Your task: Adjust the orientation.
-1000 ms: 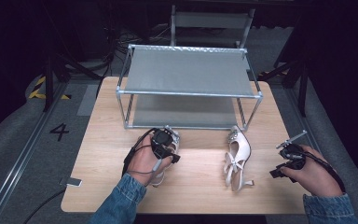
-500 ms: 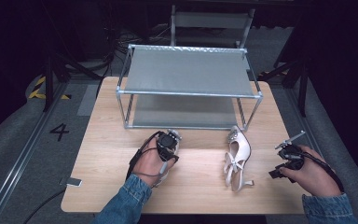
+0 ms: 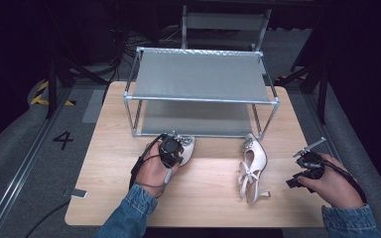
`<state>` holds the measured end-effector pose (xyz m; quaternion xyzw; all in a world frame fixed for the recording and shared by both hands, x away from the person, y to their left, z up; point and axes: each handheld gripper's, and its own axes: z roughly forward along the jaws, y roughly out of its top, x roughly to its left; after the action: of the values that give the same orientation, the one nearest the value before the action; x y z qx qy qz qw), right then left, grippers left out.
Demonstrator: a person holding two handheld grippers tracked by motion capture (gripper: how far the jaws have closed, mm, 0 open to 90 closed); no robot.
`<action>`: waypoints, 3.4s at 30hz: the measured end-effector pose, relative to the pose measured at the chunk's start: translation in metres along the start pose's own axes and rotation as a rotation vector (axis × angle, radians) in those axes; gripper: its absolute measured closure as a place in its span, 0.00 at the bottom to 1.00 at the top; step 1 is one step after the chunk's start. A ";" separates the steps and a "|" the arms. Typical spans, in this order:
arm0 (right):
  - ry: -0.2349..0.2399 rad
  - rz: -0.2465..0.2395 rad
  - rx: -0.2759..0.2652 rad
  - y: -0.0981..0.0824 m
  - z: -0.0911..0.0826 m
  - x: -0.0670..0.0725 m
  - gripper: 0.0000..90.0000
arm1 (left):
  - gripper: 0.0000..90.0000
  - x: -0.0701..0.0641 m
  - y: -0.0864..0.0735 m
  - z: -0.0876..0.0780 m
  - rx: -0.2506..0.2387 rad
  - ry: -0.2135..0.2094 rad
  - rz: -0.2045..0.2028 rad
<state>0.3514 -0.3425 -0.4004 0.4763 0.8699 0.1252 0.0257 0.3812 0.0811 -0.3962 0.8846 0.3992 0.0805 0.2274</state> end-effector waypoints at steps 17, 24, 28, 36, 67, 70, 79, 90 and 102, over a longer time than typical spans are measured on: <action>0.022 0.007 0.001 -0.004 0.003 -0.006 0.65 | 0.95 0.018 0.033 -0.005 -0.081 0.062 -0.002; 0.030 0.001 -0.003 -0.003 0.002 -0.006 0.65 | 0.95 0.028 0.047 0.004 -0.123 0.094 -0.027; 0.036 -0.002 -0.014 -0.003 0.000 -0.007 0.65 | 0.95 0.036 0.055 0.012 -0.141 0.118 -0.047; 0.035 0.000 -0.023 -0.003 -0.002 -0.010 0.65 | 0.95 0.043 0.068 0.020 -0.151 0.153 -0.052; 0.043 -0.012 -0.012 -0.004 0.001 -0.007 0.65 | 0.95 0.039 0.074 0.052 -0.226 0.168 -0.086; 0.042 -0.011 -0.011 -0.004 0.002 -0.007 0.65 | 0.95 0.041 0.073 0.057 -0.252 0.164 -0.108; 0.045 -0.013 -0.002 -0.004 0.005 -0.007 0.64 | 0.83 0.044 0.075 0.057 -0.347 0.072 -0.174; 0.039 -0.015 0.004 -0.004 0.007 -0.005 0.62 | 0.51 0.039 0.064 0.031 -0.533 0.049 -0.194; 0.040 0.012 0.016 -0.006 0.013 -0.009 0.62 | 0.39 0.033 0.036 -0.015 -0.463 0.061 -0.099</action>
<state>0.3532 -0.3506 -0.4148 0.4791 0.8684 0.1279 0.0039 0.4230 0.0898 -0.3672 0.7852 0.4196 0.1854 0.4159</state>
